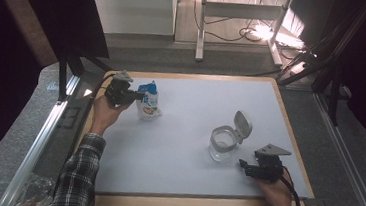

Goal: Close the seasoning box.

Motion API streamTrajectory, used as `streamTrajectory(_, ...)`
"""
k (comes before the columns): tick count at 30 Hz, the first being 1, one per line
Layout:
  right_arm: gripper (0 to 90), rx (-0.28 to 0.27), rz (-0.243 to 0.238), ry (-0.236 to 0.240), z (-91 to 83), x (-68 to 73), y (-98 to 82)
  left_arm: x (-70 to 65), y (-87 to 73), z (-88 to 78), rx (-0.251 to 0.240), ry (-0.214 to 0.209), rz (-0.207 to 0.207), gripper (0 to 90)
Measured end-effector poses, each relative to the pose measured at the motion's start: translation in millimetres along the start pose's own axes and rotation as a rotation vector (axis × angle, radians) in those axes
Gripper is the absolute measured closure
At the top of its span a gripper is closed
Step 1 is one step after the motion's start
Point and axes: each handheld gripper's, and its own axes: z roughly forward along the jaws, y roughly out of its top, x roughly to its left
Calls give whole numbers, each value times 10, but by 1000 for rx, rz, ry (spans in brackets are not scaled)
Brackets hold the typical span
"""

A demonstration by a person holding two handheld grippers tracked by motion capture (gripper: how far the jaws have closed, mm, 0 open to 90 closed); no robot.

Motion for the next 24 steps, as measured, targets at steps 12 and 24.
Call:
streamTrajectory(12, 293, 0, 1, 1, 0, 0, 0, -29, -25, -29, -28, -44, -44, 900)
streamTrajectory(24, 293, 0, 1, 1, 1, -1, 0, -158, -10, -45, -56, -47, -39, 900)
